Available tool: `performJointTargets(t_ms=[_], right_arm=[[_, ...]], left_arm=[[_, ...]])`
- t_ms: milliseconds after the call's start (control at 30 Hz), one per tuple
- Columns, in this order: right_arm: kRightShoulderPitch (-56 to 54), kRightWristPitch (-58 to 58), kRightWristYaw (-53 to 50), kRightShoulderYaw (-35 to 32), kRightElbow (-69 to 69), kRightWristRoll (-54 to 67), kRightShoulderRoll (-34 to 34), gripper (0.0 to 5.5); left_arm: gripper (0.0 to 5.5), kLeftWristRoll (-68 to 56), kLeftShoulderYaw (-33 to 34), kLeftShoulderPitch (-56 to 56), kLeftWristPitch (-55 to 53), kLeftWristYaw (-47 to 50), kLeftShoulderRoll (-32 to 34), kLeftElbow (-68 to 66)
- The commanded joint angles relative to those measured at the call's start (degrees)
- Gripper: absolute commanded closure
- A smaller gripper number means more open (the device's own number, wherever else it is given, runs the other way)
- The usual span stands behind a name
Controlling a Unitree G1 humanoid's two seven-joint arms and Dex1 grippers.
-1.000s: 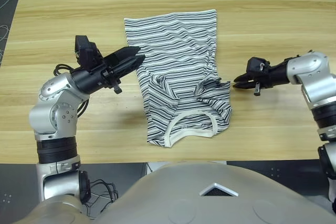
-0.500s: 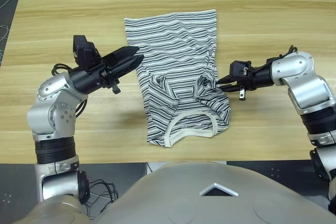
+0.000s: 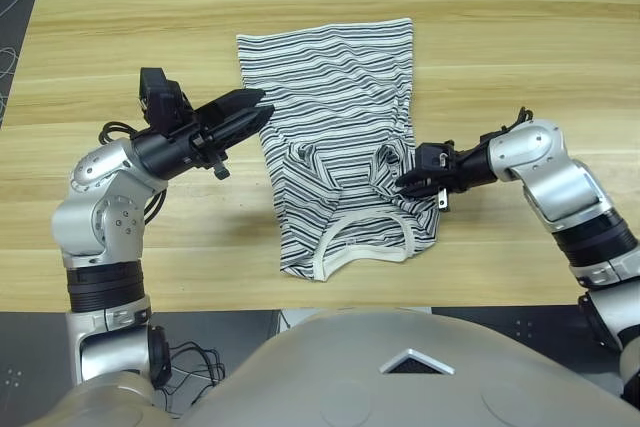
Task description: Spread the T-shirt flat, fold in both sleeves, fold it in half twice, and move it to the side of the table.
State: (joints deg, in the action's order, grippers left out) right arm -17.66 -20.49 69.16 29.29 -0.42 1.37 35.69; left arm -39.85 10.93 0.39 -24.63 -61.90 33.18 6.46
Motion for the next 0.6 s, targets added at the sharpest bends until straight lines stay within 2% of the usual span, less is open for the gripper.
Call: performJointTargets(t_ms=[33, 233, 367, 400, 467, 500, 600], right_arm=[[-0.03, -0.39, 0.11, -0.98, -2.22, 1.25, -0.43, 4.65], [-3.0, -13.34, 2.92, -9.67, -14.61, 17.62, -1.69, 4.65], [-4.83, -15.91, 2.47, -12.55, -14.55, 21.07, -0.57, 4.65], [-5.31, -12.46, 0.56, -13.3, -11.97, 18.98, -0.84, 4.65], [-6.05, 6.51, -3.31, -14.26, -1.17, 9.86, 1.06, 4.65], [-5.82, 14.86, -3.51, -14.72, 3.72, 6.6, 3.0, 4.65], [-3.06, 40.84, 0.91, -14.58, 16.96, -0.1, 12.63, 4.07]], left_arm=[[4.01, 0.71, -0.27, 0.21, 0.35, -0.52, 0.54, -0.36], [4.01, -0.12, -0.54, -0.28, -0.02, -1.02, 0.71, 1.72], [4.01, 0.35, -0.74, -0.55, 0.74, -0.35, 0.59, 3.88], [4.01, 1.93, -0.79, -0.44, 1.86, 1.16, 0.46, 4.7], [4.01, 14.57, -3.04, 1.14, 10.43, 7.24, 1.66, 5.87], [4.01, 22.58, -4.67, 2.39, 16.83, 9.74, 3.03, 5.61], [3.49, 43.33, -5.26, 12.07, 41.95, 10.11, 10.97, 7.92]])
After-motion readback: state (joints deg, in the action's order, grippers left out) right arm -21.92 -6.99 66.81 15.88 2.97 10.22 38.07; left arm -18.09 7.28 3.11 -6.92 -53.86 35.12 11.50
